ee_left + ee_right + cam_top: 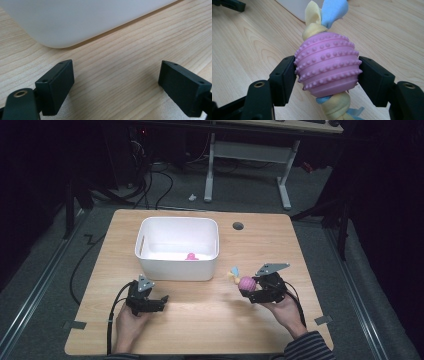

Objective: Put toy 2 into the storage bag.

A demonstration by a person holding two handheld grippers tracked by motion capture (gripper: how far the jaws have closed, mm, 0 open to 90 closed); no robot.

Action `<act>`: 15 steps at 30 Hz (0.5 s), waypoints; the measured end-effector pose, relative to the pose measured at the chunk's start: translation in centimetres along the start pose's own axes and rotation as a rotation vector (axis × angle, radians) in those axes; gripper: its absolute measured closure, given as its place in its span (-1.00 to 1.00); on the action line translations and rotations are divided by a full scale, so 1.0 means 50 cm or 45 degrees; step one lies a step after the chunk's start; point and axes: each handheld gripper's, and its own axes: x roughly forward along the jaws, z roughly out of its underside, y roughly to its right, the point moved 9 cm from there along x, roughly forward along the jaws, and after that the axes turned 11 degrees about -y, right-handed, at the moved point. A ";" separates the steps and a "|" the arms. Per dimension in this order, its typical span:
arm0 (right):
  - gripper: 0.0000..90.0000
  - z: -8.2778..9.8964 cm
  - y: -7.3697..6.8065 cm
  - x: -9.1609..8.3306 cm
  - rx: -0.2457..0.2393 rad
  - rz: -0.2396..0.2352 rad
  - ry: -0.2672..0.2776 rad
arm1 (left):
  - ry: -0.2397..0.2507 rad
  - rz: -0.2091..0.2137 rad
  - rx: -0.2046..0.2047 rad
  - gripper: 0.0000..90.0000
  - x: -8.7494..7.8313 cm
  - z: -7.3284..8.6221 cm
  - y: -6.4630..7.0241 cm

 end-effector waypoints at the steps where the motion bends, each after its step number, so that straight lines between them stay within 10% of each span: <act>1: -0.26 -0.002 -0.001 -0.002 0.000 -0.008 0.005 | 0.000 0.000 0.000 -0.71 0.000 0.000 0.000; 15: -0.26 -0.034 0.001 -0.035 -0.025 -0.030 0.034 | 0.000 -0.002 -0.001 -0.71 0.000 0.000 0.000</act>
